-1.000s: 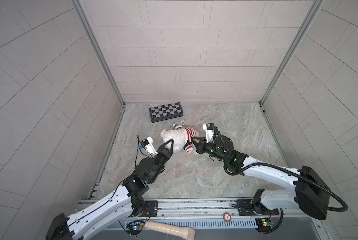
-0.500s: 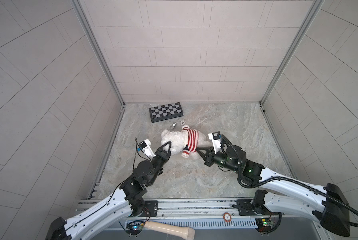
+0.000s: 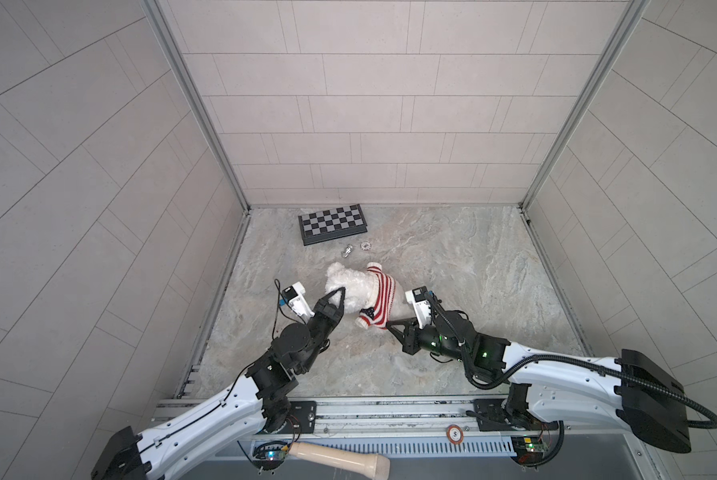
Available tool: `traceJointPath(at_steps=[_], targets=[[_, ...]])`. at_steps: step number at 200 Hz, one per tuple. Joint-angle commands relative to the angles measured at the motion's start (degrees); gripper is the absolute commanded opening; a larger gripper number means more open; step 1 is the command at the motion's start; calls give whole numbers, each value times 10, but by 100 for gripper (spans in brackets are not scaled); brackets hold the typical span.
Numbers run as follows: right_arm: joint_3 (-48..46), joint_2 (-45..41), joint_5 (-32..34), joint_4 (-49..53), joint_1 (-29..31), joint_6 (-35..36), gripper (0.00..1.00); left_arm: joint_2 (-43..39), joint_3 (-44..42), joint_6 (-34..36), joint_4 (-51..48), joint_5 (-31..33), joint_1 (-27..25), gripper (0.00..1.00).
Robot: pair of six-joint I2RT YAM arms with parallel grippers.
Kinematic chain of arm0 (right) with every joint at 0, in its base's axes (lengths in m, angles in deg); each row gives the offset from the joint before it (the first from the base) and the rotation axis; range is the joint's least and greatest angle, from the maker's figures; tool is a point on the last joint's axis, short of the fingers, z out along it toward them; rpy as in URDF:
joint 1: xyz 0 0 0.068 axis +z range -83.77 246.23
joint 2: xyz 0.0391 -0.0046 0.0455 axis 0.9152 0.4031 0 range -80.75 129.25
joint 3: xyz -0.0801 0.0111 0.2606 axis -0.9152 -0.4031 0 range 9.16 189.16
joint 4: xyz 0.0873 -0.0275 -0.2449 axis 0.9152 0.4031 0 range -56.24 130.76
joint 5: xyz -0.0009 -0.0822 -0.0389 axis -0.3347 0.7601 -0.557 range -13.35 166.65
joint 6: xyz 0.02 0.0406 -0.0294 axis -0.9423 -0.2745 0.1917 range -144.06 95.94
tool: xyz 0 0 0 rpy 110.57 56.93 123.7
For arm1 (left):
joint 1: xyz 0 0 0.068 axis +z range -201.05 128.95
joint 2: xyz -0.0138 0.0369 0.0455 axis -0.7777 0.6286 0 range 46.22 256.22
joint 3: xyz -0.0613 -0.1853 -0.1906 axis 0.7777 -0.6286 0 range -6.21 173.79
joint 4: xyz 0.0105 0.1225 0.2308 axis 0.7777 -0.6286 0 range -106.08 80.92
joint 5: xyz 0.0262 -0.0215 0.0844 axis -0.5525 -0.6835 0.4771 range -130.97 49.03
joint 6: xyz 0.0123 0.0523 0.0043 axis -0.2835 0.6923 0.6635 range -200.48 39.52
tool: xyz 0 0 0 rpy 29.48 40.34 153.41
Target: Dress the teddy bear
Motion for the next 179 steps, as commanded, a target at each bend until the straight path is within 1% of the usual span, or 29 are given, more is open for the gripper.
traceJointPath(at_steps=[1,22,36,56,70,86,106,115,127,152,179], targets=[[-5,-13,-10,11,9,-11,0,-13,14,-13,47,23,1,0],[13,5,-45,-4,9,-11,0,3,9,-23,68,24,-5,0],[22,33,-62,-43,9,-21,0,20,9,-27,88,27,-13,0],[41,88,-76,-96,14,-35,0,42,11,-32,112,34,-27,0],[48,118,-73,-98,19,-42,0,45,7,-38,134,37,-28,0],[40,132,-57,-77,26,-42,0,28,11,-32,122,41,-28,0],[10,128,-40,-61,27,-37,0,-1,13,-27,97,50,-28,0],[-3,122,-32,-50,26,-27,0,-12,12,-27,92,56,-28,0],[-11,113,-18,-10,26,-8,0,-22,12,-24,87,62,-27,0],[-14,102,12,76,21,24,0,-22,19,-22,91,61,-28,0],[-27,79,23,111,-2,30,0,-15,28,-20,95,56,-28,0]])
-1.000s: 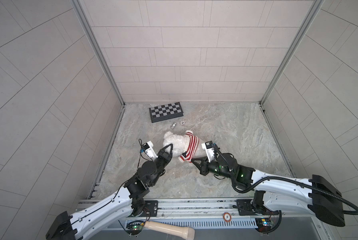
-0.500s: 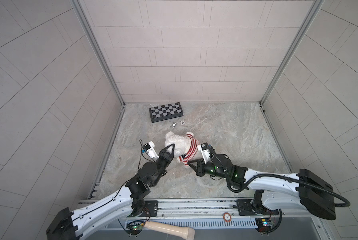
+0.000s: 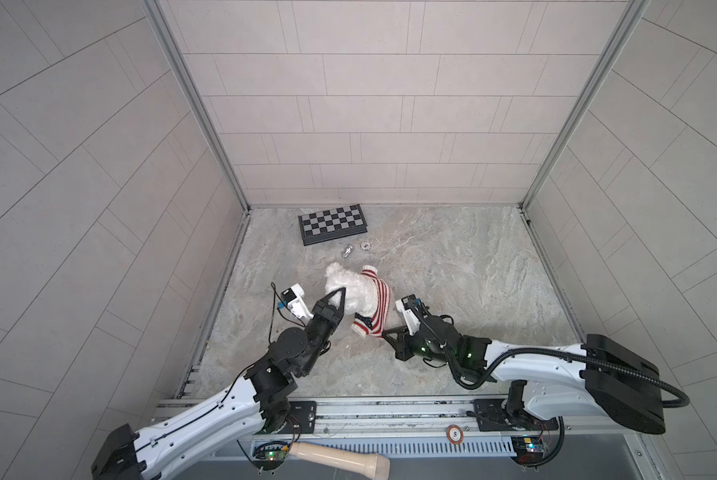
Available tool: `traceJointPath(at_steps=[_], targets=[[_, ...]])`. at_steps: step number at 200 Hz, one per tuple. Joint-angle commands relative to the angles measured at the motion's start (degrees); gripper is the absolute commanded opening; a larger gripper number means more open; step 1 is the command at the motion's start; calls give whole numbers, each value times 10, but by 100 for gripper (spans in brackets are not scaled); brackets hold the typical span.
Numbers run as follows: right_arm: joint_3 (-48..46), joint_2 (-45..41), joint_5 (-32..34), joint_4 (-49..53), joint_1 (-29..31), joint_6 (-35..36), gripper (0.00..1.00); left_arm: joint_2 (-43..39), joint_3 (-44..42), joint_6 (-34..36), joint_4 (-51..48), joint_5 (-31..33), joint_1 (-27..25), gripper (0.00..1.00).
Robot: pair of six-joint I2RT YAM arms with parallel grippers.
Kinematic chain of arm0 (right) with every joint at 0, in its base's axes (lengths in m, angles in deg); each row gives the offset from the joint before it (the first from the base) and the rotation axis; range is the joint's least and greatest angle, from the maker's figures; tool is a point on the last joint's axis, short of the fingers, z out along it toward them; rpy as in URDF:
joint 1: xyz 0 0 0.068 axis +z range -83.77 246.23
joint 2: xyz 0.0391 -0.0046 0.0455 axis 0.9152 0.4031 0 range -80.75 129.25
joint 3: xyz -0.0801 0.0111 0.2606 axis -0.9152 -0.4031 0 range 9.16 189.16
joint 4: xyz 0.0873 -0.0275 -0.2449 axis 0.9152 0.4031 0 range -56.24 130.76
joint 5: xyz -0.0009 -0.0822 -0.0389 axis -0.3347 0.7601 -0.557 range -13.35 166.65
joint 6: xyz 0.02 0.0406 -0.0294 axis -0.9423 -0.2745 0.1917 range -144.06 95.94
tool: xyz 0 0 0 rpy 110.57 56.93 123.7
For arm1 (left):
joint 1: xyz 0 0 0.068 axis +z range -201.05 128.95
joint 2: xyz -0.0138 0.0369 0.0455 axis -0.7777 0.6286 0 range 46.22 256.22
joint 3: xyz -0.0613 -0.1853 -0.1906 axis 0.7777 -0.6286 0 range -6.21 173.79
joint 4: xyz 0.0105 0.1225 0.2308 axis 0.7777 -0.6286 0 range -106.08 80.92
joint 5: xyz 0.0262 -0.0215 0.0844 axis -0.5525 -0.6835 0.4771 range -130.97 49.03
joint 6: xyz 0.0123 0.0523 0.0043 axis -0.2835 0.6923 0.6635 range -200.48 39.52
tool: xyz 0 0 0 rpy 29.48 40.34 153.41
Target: Dress the teddy bear
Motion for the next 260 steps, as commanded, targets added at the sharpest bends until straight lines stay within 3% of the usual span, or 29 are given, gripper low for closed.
traceJointPath(at_steps=[1,43,73,184,216,260], targets=[[-29,-17,10,117,-12,16,0,-9,28,-2,78,27,3,0],[-49,-116,74,208,-35,55,0,-23,30,2,58,32,3,0],[-56,-159,68,246,-67,76,0,-13,30,-3,69,28,3,0],[66,-53,60,236,-70,162,1,-11,46,-2,24,15,3,0],[57,-121,85,212,-14,248,20,-18,86,35,-78,19,3,0],[-13,-299,145,175,51,379,66,3,152,50,-238,32,3,0]])
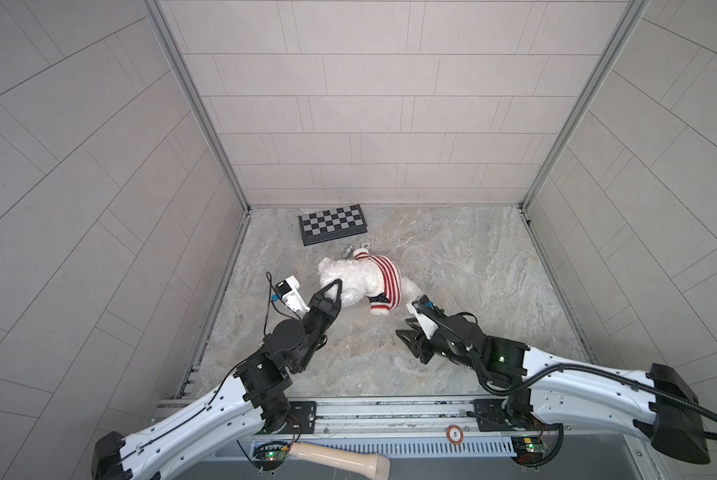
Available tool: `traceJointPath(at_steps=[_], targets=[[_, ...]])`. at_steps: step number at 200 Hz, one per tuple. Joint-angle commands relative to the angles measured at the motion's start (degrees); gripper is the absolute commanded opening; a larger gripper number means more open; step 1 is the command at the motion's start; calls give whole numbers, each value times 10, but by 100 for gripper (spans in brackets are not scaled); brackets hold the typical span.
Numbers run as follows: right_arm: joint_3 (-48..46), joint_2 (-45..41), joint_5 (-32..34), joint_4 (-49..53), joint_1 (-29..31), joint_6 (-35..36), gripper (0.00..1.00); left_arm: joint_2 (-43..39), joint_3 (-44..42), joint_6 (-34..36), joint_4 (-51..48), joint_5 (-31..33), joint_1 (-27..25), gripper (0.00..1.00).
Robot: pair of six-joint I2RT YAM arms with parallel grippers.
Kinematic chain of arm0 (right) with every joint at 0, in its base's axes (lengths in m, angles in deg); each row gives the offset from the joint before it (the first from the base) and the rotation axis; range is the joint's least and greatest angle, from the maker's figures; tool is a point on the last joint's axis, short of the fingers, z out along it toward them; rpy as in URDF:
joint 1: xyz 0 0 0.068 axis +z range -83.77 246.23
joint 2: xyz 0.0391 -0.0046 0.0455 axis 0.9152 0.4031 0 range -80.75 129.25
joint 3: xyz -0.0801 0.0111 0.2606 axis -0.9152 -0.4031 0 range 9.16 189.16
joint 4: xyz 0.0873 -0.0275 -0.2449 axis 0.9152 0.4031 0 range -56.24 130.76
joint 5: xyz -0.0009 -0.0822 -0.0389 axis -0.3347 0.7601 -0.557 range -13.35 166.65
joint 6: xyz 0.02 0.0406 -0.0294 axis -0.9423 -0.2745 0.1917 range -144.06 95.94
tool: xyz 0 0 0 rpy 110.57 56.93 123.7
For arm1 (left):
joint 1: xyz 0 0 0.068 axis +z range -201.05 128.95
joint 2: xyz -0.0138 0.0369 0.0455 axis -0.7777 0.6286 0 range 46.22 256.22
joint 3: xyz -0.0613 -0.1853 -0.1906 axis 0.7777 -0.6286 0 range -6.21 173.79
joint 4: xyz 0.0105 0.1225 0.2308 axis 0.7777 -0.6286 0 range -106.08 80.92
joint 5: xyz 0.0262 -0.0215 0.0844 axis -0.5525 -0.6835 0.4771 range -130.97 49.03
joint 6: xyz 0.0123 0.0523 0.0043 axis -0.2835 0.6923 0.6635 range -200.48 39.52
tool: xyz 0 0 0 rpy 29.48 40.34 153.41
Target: Dress the teddy bear
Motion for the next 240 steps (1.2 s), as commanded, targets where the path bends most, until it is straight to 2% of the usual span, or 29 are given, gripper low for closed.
traceJointPath(at_steps=[1,27,50,73,89,110,137,186,240], targets=[[-29,-70,60,-18,23,97,67,13,47,20,-90,13,3,0],[-27,-84,89,-10,27,159,75,39,90,8,-166,6,3,0],[-35,-64,103,-67,29,242,80,63,151,-12,-282,3,3,0],[-26,-16,84,-131,29,310,85,103,226,-16,-397,-10,3,0],[-7,31,59,-154,29,333,86,119,251,-25,-434,-18,3,0],[9,74,11,-188,29,324,87,131,264,-39,-457,-22,3,0],[20,116,-10,-239,29,296,86,146,274,-53,-473,-18,3,0],[59,232,38,-261,21,272,86,162,270,-71,-444,-41,3,0],[96,298,153,-264,-4,240,89,165,275,-57,-444,-58,3,0]])
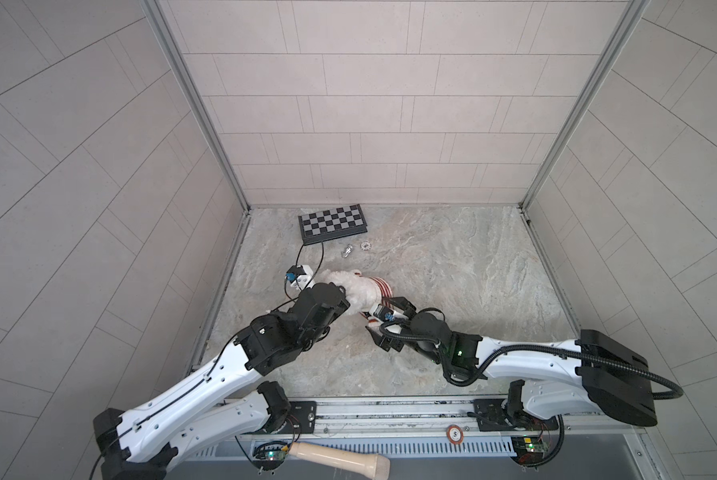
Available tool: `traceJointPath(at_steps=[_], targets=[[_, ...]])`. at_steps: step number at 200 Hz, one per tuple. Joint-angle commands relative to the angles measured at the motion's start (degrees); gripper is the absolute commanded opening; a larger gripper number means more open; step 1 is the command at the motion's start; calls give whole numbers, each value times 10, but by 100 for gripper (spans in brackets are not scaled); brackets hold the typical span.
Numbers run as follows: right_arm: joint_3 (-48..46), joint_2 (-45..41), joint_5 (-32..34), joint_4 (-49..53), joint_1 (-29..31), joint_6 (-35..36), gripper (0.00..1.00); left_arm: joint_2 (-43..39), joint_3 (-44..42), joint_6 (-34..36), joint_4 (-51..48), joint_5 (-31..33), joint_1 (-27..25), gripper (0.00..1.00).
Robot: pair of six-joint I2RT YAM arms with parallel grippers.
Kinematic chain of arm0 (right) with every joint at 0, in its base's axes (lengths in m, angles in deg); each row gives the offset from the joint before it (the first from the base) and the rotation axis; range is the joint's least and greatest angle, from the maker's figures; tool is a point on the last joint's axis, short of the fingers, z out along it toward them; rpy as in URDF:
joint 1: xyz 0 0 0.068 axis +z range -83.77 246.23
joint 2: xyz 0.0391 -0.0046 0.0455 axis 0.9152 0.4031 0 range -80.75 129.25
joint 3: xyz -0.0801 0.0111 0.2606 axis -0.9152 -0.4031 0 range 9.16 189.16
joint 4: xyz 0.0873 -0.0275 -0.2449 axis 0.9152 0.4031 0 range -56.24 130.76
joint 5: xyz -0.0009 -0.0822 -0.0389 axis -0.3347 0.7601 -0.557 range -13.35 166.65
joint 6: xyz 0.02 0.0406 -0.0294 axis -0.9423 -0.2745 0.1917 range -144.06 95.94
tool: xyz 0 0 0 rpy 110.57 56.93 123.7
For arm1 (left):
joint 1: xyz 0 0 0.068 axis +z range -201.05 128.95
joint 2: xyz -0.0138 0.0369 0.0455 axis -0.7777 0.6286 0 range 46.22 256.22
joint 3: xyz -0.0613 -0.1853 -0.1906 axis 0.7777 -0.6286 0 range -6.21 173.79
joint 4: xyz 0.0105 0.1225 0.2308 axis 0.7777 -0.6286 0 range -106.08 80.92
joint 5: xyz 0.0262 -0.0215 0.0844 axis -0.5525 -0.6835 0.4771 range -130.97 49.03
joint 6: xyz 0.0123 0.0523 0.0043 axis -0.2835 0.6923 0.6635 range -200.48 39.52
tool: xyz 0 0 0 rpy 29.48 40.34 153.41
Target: Dress the teddy bear
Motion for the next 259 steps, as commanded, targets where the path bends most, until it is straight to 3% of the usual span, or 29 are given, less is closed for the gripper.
traceJointPath(at_steps=[1,41,57,74,100,126,143,148,175,194,219,259], targets=[[33,21,70,-9,-7,-18,89,-3,13,4,3,-15,2,0],[54,56,106,3,-17,-35,89,-5,8,4,10,-23,1,0],[50,63,96,-12,-21,-35,83,-5,7,5,22,-31,1,0],[42,57,81,-25,-24,-30,67,-7,8,10,29,-33,1,0],[25,18,46,-16,-25,-18,30,-16,1,47,65,-45,1,0],[21,-50,-92,51,-72,-58,0,-16,35,179,57,-72,4,55],[27,-92,-230,101,-132,-111,0,-20,67,283,31,-103,13,92],[29,-102,-275,116,-151,-124,0,-26,76,314,26,-108,14,99],[44,-147,-473,168,-232,-171,0,-86,98,533,18,-197,14,100],[60,-173,-550,197,-239,-175,0,-124,109,627,-3,-261,14,100],[69,-198,-636,159,-238,-218,0,-143,99,652,31,-310,15,100],[63,-219,-690,89,-239,-279,0,-146,97,647,74,-345,14,100]])
